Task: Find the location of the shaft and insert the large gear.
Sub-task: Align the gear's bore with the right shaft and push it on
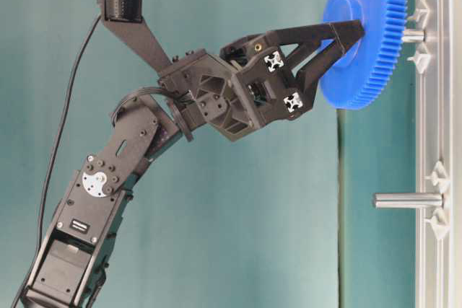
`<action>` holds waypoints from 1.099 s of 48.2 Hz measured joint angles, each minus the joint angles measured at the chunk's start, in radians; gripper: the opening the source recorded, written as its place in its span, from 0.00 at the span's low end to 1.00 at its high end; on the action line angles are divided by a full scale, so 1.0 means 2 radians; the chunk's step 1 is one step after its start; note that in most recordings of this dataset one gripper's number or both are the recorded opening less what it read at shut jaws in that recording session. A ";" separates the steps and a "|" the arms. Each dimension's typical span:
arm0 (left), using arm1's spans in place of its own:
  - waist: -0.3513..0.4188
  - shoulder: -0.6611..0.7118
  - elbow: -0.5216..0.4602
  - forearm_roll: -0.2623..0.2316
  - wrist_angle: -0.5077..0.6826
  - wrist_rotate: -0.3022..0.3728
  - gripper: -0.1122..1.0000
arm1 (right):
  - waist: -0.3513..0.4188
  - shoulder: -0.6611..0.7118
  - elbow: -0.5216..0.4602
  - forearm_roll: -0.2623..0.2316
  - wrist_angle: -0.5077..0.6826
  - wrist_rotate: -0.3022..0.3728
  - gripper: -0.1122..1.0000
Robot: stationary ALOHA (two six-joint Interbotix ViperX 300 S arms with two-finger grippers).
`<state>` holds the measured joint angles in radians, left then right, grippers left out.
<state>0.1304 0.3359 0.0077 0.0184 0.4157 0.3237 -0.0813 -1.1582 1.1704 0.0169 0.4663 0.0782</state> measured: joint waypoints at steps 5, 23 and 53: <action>0.003 0.001 0.000 0.000 0.000 -0.021 0.74 | 0.000 0.000 0.000 0.000 0.000 0.000 0.12; 0.005 0.000 0.000 0.000 0.010 -0.048 0.74 | -0.001 0.000 0.002 0.000 -0.001 0.008 0.12; 0.008 0.004 -0.006 0.000 0.017 -0.058 0.86 | -0.002 0.000 0.005 0.000 -0.004 0.008 0.12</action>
<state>0.1457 0.3436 -0.0046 0.0184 0.4495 0.2071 -0.0844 -1.1582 1.1796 0.0169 0.4587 0.0936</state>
